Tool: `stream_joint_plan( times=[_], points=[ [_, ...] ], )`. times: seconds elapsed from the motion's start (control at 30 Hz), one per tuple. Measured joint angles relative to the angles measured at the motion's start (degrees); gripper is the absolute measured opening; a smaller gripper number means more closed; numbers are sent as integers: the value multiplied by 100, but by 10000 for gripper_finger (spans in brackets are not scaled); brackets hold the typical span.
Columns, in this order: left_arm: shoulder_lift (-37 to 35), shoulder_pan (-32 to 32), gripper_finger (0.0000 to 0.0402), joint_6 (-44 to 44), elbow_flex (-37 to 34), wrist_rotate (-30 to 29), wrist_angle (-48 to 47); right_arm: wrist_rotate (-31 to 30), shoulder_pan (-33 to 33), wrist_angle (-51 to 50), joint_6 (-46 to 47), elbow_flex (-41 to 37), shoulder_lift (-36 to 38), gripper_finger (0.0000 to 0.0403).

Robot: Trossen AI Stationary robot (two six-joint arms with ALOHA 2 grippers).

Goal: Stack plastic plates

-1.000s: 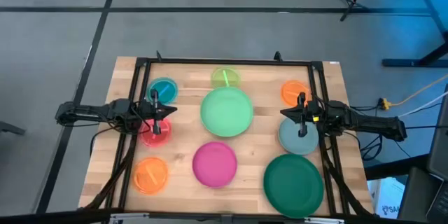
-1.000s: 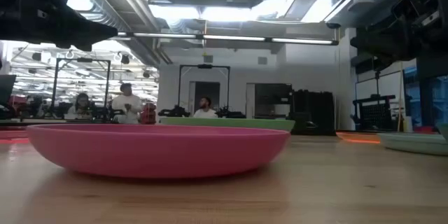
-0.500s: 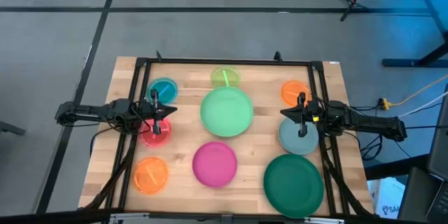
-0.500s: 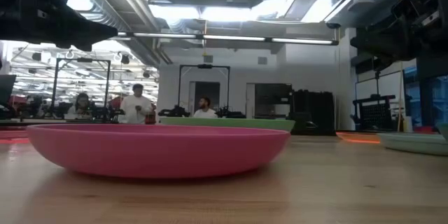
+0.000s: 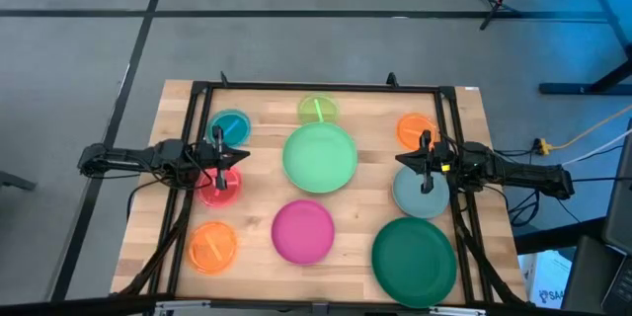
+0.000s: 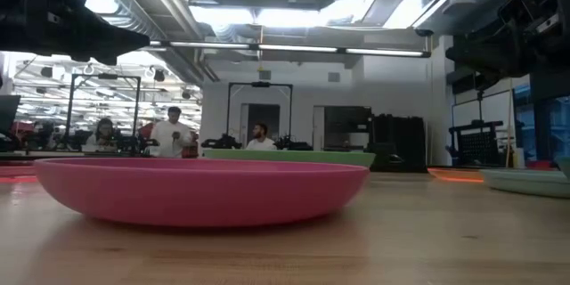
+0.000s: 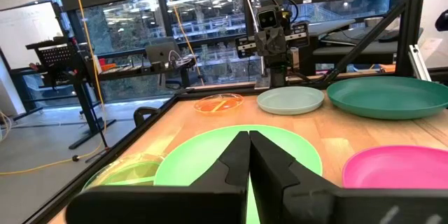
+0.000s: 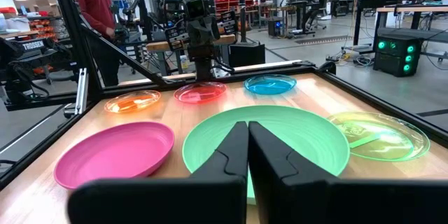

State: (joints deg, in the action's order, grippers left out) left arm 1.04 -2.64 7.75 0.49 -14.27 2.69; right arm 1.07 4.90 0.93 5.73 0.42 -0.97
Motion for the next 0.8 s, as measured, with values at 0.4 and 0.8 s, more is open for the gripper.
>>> stream_joint_plan(
  times=[0.4,0.8],
  points=[
    [2,-2,4,-614,2,45,249,1,1,0,1,1,-2,5],
    [33,0,4,-1364,4,27,1456,1,0,28,-1,-1,-2,5]
  ],
)
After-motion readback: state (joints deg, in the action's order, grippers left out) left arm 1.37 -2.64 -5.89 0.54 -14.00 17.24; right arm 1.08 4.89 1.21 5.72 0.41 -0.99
